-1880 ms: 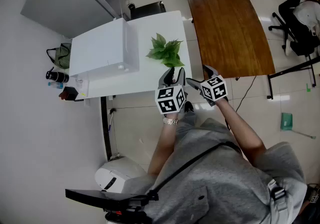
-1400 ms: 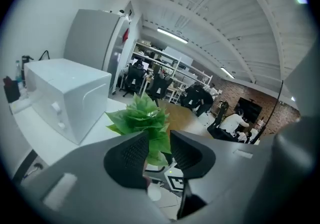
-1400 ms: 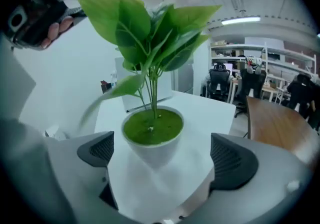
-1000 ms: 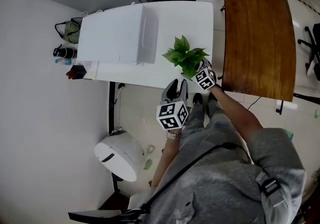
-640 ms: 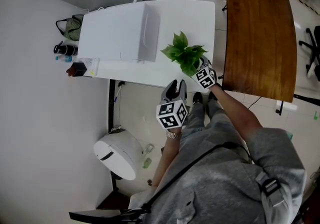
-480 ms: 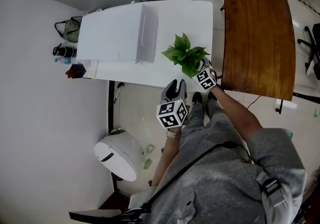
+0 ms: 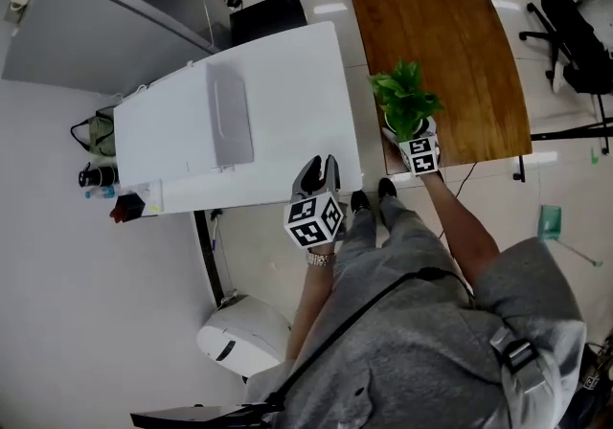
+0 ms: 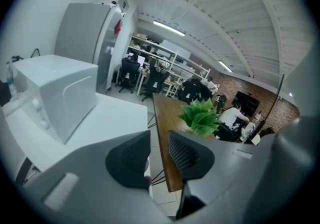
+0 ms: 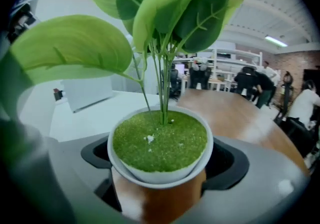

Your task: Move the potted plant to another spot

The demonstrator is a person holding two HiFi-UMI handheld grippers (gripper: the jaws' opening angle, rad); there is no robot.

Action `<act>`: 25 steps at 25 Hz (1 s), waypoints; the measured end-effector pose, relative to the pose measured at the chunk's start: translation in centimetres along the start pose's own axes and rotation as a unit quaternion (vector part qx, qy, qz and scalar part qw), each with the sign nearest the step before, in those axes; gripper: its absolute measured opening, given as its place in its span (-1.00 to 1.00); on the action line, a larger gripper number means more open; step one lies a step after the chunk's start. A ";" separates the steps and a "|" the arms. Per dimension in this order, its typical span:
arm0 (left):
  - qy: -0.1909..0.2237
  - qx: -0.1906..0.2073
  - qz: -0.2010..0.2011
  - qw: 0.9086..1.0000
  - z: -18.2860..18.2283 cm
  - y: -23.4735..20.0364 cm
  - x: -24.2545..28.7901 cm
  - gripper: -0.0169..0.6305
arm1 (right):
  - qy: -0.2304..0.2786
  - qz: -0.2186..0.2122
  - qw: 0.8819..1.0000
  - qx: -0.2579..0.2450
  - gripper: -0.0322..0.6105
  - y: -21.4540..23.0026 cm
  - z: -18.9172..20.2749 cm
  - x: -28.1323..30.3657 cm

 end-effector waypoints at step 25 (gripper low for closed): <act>-0.051 0.098 0.078 0.991 5.4 11.0 -1.0 -0.58 | 0.021 0.064 0.981 0.184 0.61 3.9 11.1 -15.9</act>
Point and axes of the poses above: the fingertips, and each gripper's own axes: x forward along the fingers, y to its right, z out of its underside, the point moved 5 cm from there along -x, backward along the fingers, and after that the axes turned 13 degrees about -z, right-handed, at the moved point
